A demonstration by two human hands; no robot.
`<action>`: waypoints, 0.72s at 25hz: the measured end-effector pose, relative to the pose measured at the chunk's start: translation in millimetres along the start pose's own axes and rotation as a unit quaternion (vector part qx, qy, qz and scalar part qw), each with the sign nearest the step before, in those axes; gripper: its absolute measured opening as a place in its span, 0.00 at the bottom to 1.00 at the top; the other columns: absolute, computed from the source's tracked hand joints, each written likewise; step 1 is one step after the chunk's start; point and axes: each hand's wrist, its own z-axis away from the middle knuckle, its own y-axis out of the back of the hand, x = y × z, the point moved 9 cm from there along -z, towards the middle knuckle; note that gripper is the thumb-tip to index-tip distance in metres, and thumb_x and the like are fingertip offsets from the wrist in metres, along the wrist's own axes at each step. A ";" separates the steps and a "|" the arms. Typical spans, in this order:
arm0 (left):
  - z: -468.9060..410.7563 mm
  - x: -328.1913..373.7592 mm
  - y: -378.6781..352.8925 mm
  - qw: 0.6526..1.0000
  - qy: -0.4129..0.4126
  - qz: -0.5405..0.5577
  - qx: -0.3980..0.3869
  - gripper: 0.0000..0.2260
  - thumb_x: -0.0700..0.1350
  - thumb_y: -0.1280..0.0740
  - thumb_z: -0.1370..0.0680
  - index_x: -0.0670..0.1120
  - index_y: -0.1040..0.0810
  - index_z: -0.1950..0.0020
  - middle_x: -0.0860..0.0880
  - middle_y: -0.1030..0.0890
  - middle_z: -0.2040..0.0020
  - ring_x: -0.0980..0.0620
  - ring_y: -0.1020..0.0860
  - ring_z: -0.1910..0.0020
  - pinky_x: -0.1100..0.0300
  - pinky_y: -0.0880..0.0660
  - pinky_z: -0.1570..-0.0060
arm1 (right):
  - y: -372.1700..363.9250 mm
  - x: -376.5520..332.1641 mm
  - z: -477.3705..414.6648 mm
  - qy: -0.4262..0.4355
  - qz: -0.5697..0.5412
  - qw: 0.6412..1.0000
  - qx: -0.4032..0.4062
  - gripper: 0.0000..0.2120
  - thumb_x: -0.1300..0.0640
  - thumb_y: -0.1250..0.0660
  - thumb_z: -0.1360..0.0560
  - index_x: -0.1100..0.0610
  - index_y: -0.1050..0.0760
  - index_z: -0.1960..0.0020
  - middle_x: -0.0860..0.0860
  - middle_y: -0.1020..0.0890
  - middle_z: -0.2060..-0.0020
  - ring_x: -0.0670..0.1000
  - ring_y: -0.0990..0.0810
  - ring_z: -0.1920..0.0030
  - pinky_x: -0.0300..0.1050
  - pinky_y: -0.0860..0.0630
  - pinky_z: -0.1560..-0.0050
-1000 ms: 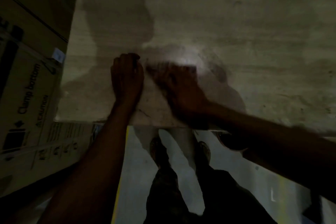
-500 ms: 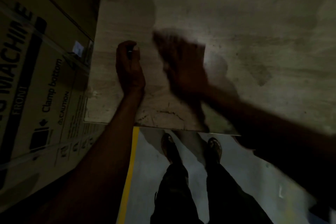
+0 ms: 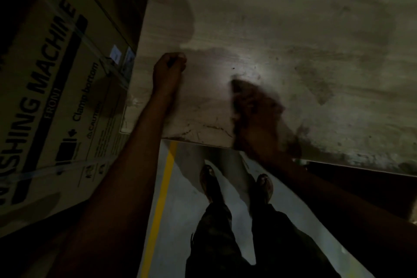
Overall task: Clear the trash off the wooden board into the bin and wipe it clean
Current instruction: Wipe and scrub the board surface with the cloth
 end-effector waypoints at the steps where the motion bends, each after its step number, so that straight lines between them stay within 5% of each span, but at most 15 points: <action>1: -1.2 3.3 18.5 0.999 -0.015 0.001 0.052 0.08 0.47 0.34 0.21 0.45 0.19 0.48 0.49 0.17 0.55 0.51 0.20 0.54 0.56 0.22 0.51 | -22.7 -49.7 -0.3 0.130 -0.008 0.991 -0.036 0.27 0.52 0.39 0.19 0.50 0.36 0.20 0.60 0.33 0.22 0.63 0.36 0.23 0.58 0.42 0.22; 4: 29.0 11.7 78.3 0.963 -0.090 -0.051 0.249 0.13 0.46 0.40 0.17 0.38 0.20 0.44 0.46 0.18 0.51 0.51 0.21 0.53 0.73 0.29 0.54 | -69.6 -143.4 -46.7 0.357 0.037 0.929 -0.086 0.26 0.46 0.43 0.16 0.50 0.37 0.19 0.58 0.36 0.20 0.62 0.39 0.20 0.65 0.45 0.22; 7: 53.6 11.1 92.5 0.938 -0.166 -0.087 0.292 0.19 0.52 0.42 0.17 0.39 0.20 0.46 0.48 0.19 0.53 0.53 0.22 0.52 0.67 0.28 0.50 | -71.1 -144.7 -184.4 0.234 0.079 0.968 -0.046 0.29 0.46 0.50 0.15 0.51 0.46 0.16 0.59 0.39 0.18 0.64 0.40 0.20 0.64 0.50 0.22; 9: 58.3 14.0 103.4 0.928 -0.176 -0.083 0.317 0.19 0.55 0.43 0.18 0.42 0.20 0.51 0.48 0.19 0.55 0.47 0.21 0.51 0.55 0.25 0.46 | -74.4 -137.4 -231.0 0.125 0.089 0.988 -0.033 0.29 0.47 0.49 0.16 0.55 0.41 0.17 0.63 0.37 0.20 0.67 0.38 0.21 0.64 0.47 0.21; 11: 63.8 25.1 118.6 0.905 -0.200 -0.066 0.370 0.18 0.53 0.41 0.18 0.41 0.23 0.56 0.50 0.23 0.61 0.42 0.22 0.56 0.47 0.24 0.50 | -90.5 -167.9 -193.2 0.167 0.023 0.986 -0.021 0.29 0.47 0.46 0.18 0.59 0.35 0.20 0.65 0.31 0.24 0.70 0.32 0.25 0.66 0.43 0.24; 14: 62.9 52.4 123.0 0.877 -0.240 -0.010 0.416 0.17 0.48 0.38 0.18 0.36 0.22 0.57 0.48 0.25 0.62 0.43 0.23 0.60 0.53 0.26 0.57 | -105.2 -194.9 -49.1 0.306 -0.066 0.944 -0.101 0.28 0.48 0.42 0.21 0.62 0.26 0.26 0.66 0.25 0.29 0.72 0.30 0.28 0.72 0.43 0.25; 16: 43.8 55.7 106.5 0.904 -0.212 0.016 0.371 0.15 0.46 0.37 0.19 0.35 0.20 0.55 0.47 0.23 0.61 0.48 0.24 0.60 0.60 0.26 0.58 | -91.3 -179.1 7.8 0.395 -0.051 0.905 -0.149 0.21 0.52 0.38 0.20 0.59 0.22 0.30 0.65 0.25 0.28 0.68 0.31 0.26 0.64 0.43 0.23; 18: 33.7 56.6 75.7 0.929 -0.193 -0.024 0.315 0.15 0.48 0.38 0.21 0.37 0.18 0.55 0.49 0.21 0.58 0.47 0.23 0.56 0.72 0.31 0.56 | -52.1 -129.6 -16.5 0.355 -0.048 0.928 -0.100 0.21 0.54 0.39 0.17 0.52 0.27 0.25 0.58 0.27 0.25 0.60 0.33 0.25 0.54 0.45 0.22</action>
